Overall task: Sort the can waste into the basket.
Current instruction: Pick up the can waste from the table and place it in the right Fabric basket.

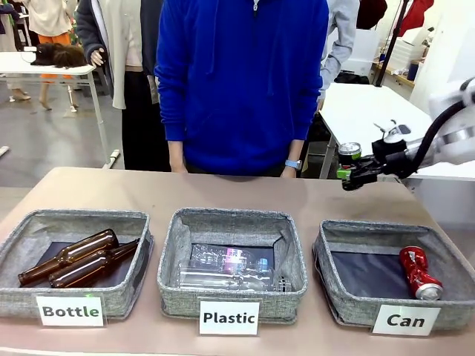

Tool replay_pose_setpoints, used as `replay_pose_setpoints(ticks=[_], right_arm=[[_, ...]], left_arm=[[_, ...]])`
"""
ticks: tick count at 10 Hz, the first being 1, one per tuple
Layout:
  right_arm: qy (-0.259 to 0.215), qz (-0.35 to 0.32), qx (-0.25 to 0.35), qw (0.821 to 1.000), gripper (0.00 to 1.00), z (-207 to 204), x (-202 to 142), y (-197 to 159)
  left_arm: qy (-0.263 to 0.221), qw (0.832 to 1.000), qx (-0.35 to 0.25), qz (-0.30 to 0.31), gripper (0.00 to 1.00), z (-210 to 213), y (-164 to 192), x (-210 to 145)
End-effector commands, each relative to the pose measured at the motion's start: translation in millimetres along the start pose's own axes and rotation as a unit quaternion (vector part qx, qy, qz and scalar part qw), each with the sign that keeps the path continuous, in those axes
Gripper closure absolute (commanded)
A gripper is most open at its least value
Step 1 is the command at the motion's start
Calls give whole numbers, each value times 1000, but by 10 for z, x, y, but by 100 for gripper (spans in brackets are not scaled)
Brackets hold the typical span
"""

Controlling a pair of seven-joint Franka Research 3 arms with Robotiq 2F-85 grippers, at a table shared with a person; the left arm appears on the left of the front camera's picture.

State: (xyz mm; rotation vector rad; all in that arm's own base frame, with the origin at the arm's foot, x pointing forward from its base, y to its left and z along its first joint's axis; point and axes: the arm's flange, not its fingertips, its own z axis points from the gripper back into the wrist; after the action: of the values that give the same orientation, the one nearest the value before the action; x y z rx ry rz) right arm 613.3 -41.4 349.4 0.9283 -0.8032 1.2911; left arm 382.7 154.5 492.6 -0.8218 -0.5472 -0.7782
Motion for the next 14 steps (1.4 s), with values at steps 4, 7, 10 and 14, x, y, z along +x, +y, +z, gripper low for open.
replay_pose_setpoints(ticks=[4, 7, 10, 14], right_arm=[[291, -19, -17, 956, 100, -75, 618, 1736], [414, -73, -6, 907, 100, -128, 691, 2278], [459, -131, 21, 879, 100, -109, 730, 2360], [460, -135, 31, 877, 37, -110, 696, 2404]], left_arm=[[-1, 1000, -4, -4, 0, 16, -21, -3], [-1, 1000, -4, -4, 0, 16, -21, -3], [-1, 1000, -4, -4, 0, 16, -21, -3], [-1, 1000, -4, -4, 0, 16, -21, -3]])
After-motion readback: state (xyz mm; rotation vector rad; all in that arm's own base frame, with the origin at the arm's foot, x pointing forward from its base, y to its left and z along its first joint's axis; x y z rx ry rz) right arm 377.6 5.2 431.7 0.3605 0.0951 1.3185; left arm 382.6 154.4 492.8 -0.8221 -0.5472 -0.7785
